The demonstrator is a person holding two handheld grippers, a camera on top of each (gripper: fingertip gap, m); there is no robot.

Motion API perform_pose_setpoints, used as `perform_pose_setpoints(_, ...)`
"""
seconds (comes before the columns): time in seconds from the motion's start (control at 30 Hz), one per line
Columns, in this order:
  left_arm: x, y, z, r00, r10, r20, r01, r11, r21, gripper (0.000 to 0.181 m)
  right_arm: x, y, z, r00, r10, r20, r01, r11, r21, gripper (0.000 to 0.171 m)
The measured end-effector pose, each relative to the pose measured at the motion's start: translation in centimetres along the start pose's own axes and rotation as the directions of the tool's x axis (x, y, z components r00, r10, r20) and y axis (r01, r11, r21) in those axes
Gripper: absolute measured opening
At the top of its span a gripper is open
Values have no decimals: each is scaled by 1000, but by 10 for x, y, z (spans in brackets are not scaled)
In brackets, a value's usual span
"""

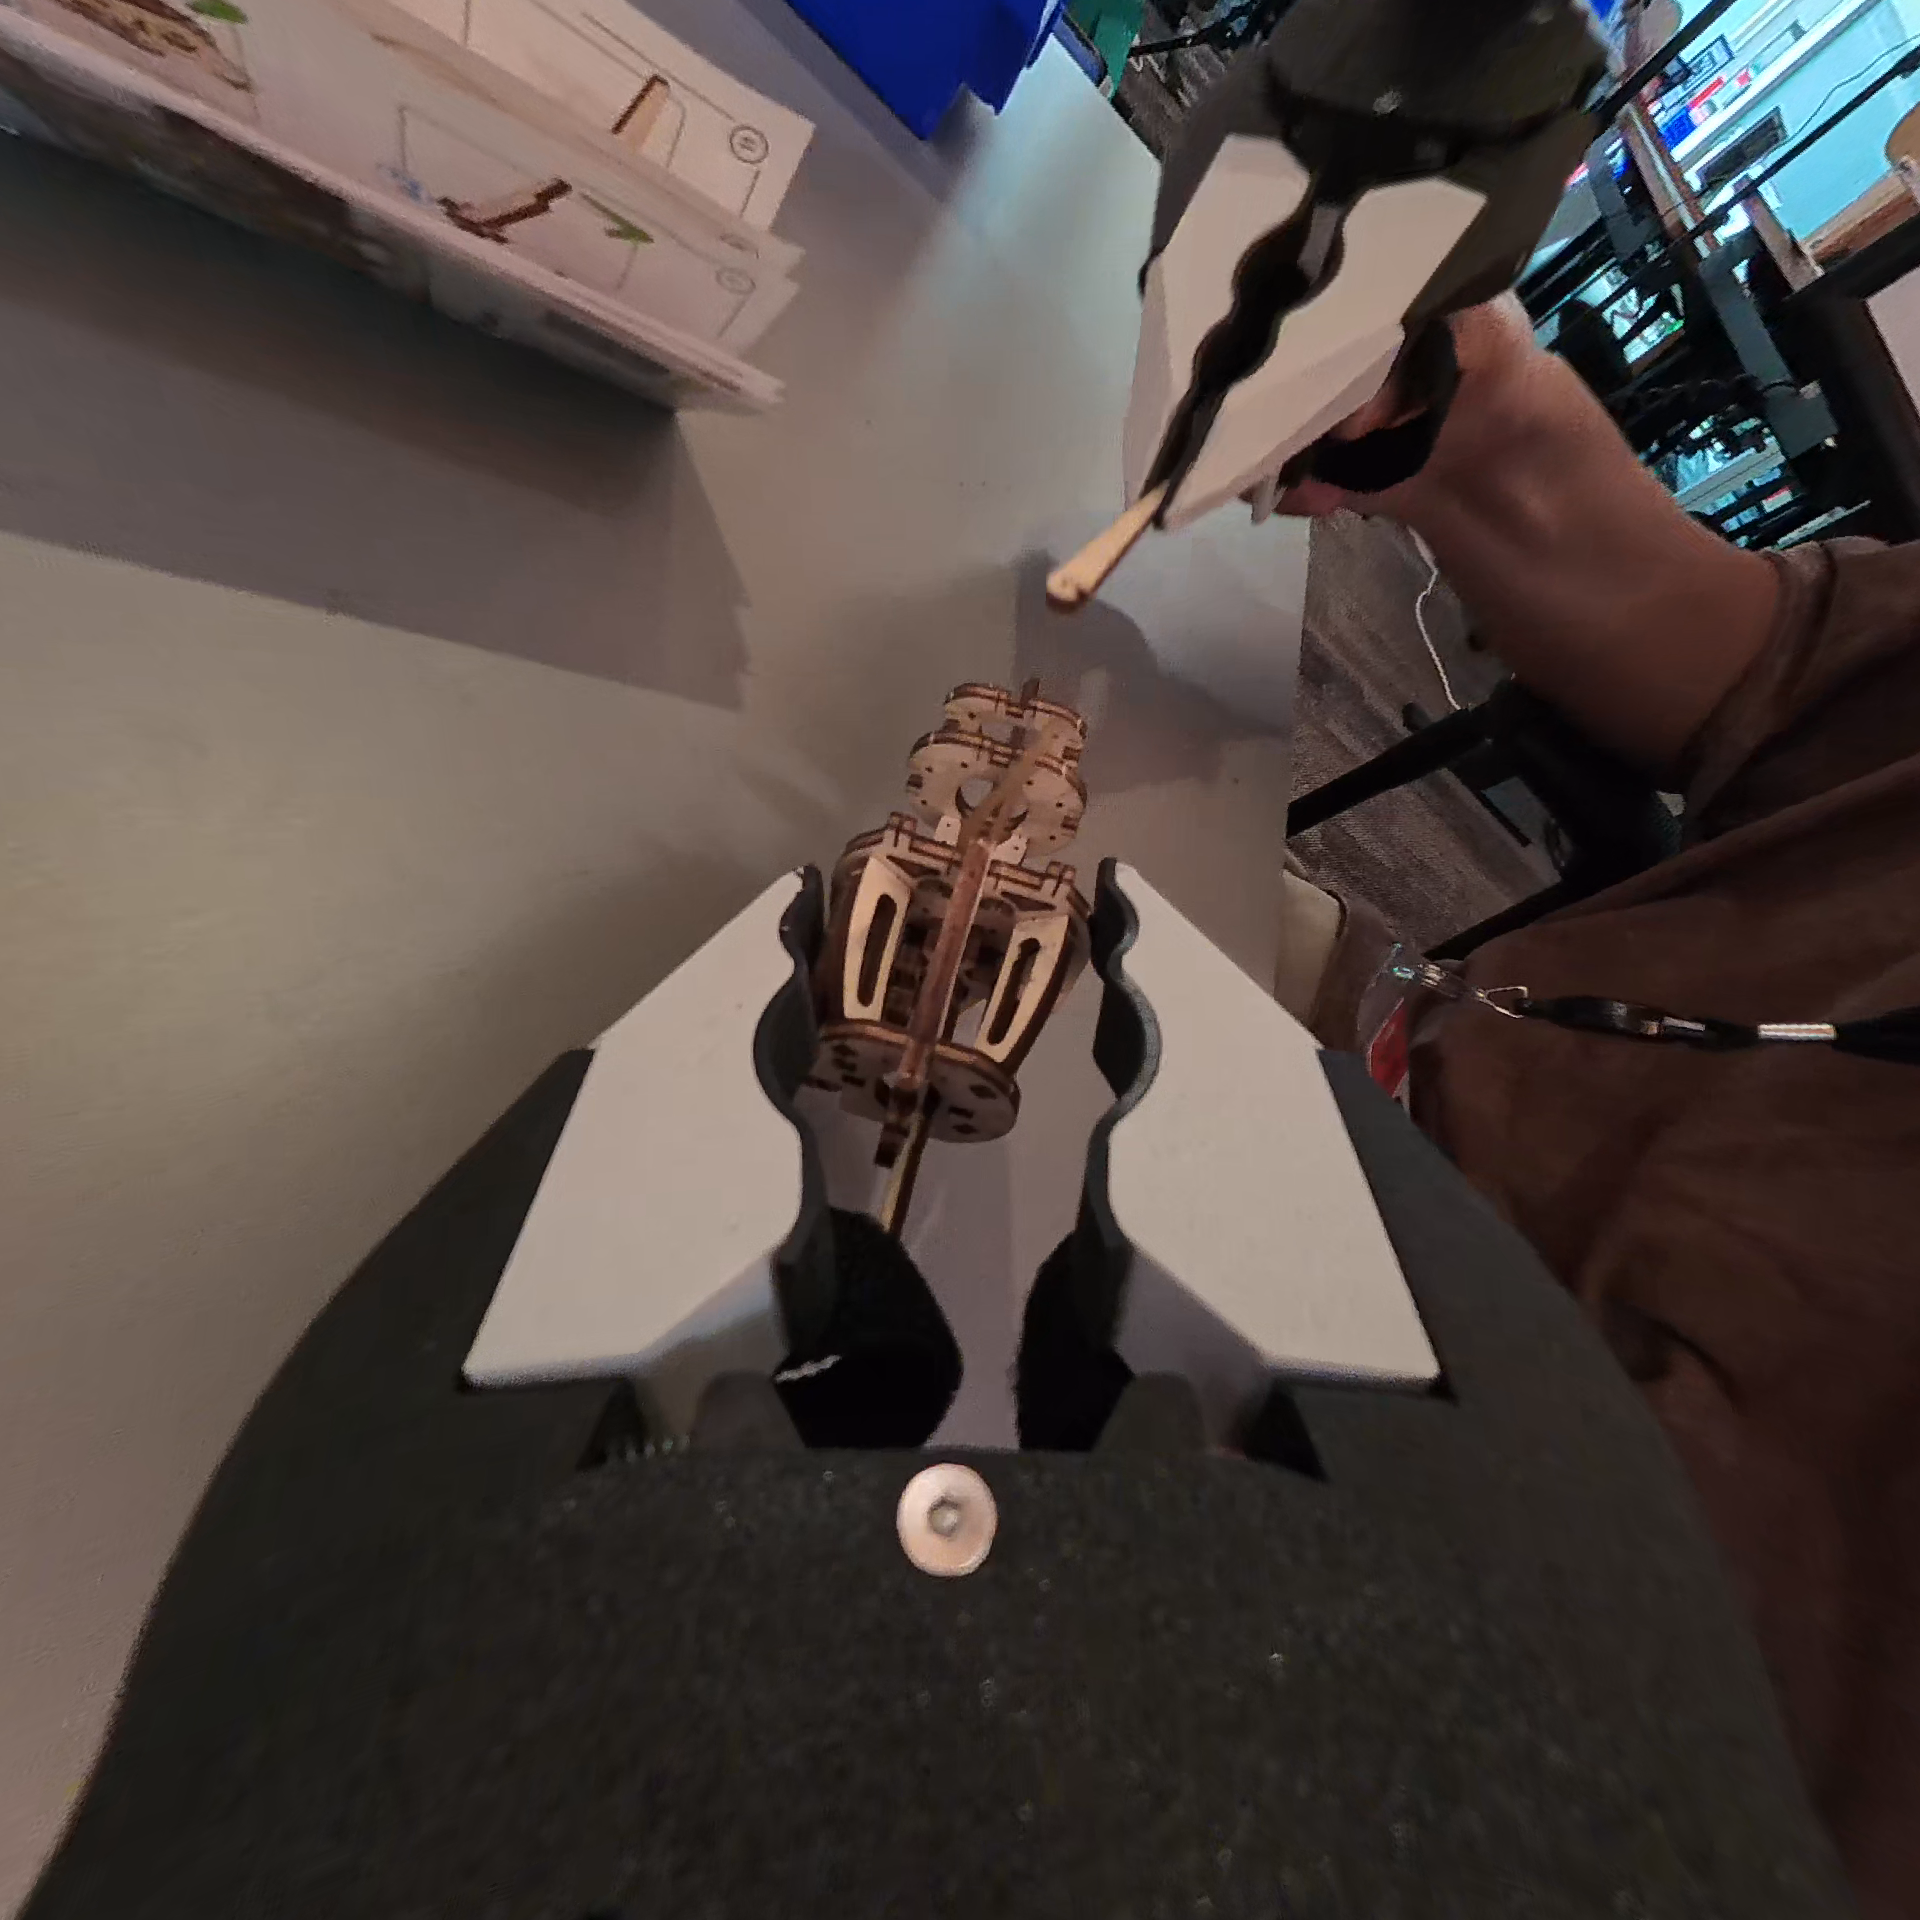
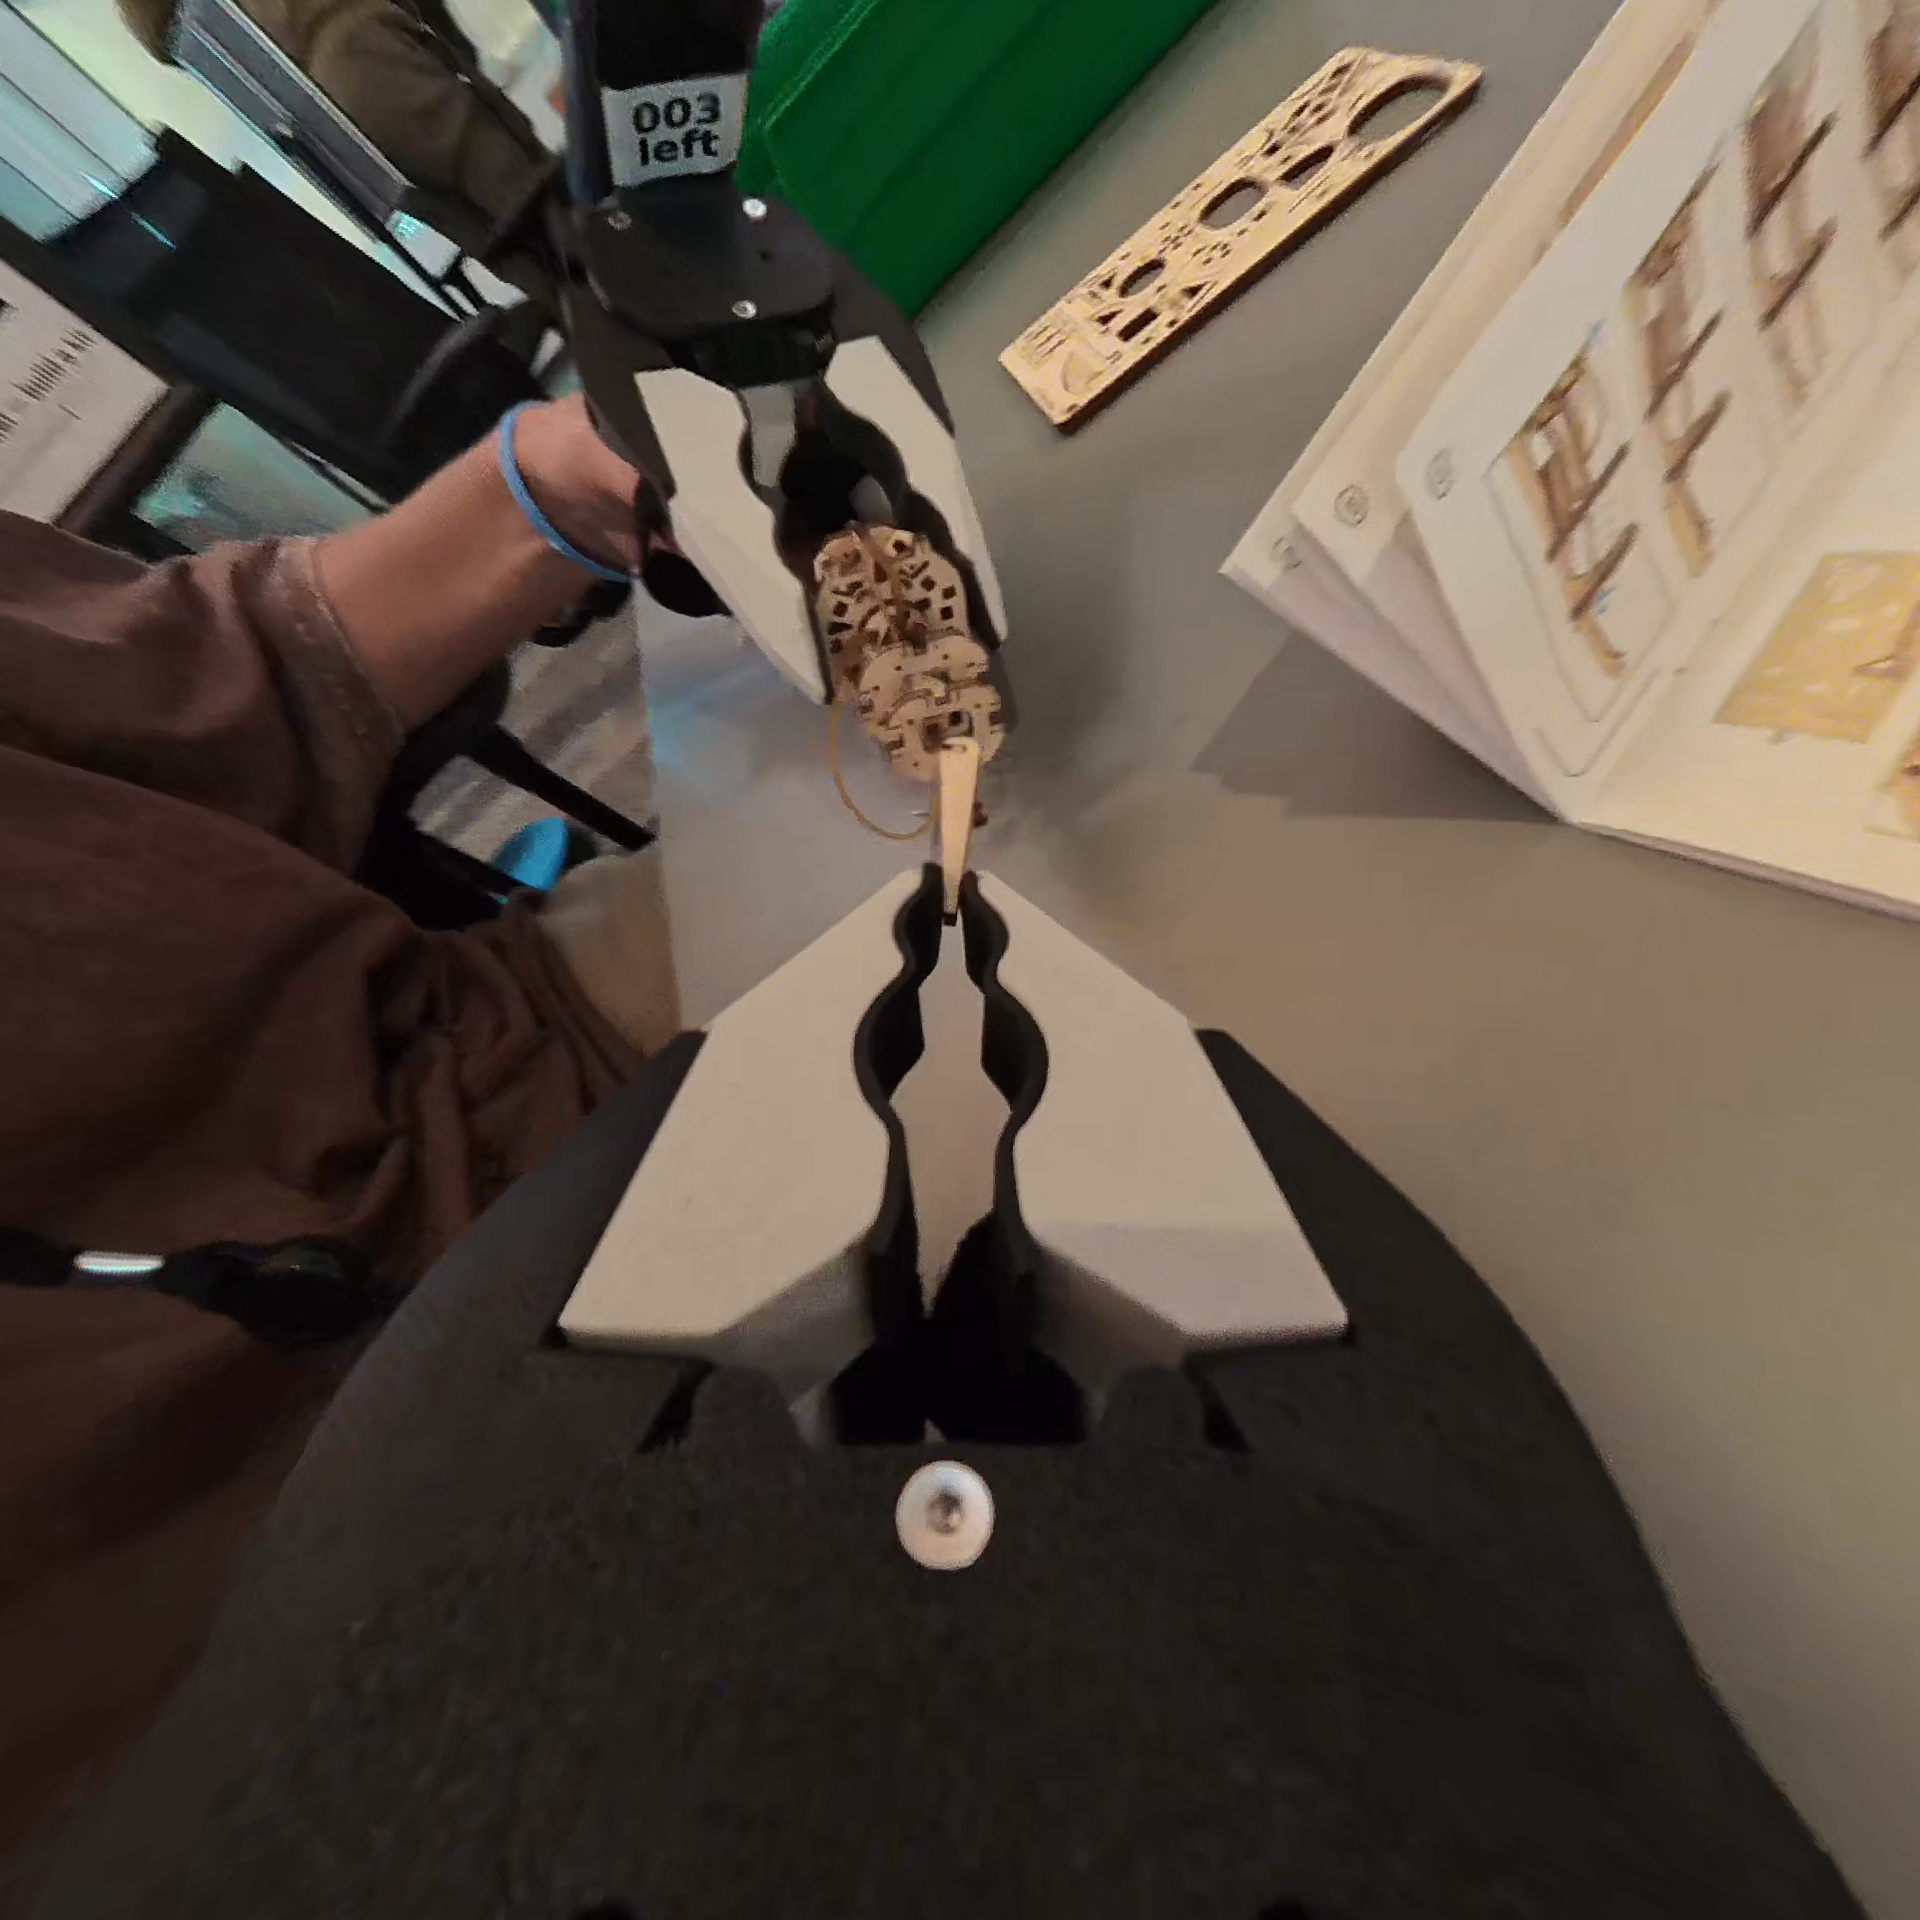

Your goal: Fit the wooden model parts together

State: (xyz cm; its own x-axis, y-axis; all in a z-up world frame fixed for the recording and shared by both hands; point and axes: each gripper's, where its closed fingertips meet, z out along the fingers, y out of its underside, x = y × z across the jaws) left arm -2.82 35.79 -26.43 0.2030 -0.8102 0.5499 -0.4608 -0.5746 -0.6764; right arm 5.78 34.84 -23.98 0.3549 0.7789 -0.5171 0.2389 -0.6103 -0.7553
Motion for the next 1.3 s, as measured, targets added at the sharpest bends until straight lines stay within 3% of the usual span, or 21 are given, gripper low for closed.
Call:
perform_pose_setpoints(0.17, 8, -2, 1, 999, 42, -19, -42, 999, 11, 50, -1, -8, -7, 996, -82, -41, 83, 996, 24, 3)
perform_pose_setpoints(0.33, -1, 2, 5, 991, 130, 28, -130, 992, 6, 50, 5, 4, 2, 990, 52, 129, -64, 994, 84, 3)
perform_pose_setpoints(0.5, -8, 7, 7, 980, 191, 62, -191, 982, -5, 51, 11, 25, 11, 981, 121, 153, -125, 992, 15, 3)
perform_pose_setpoints(0.83, 28, -22, -12, 965, 187, 183, -209, 971, 113, 50, -19, 17, -1, 995, 47, -92, -42, 997, 60, 3)
perform_pose_setpoints(1.03, 58, 2, -28, 936, 224, 272, -265, 956, 126, 50, -43, 45, -29, 950, -20, -311, 37, 998, 50, 3)
perform_pose_setpoints(1.2, 76, 3, -37, 909, 248, 335, -320, 931, 178, 50, -66, 42, -39, 951, -24, -308, 69, 988, 136, 3)
perform_pose_setpoints(1.3, 78, -3, -37, 850, 308, 428, -410, 896, 168, 50, -84, 24, -37, 971, -15, -240, 75, 967, 245, 2)
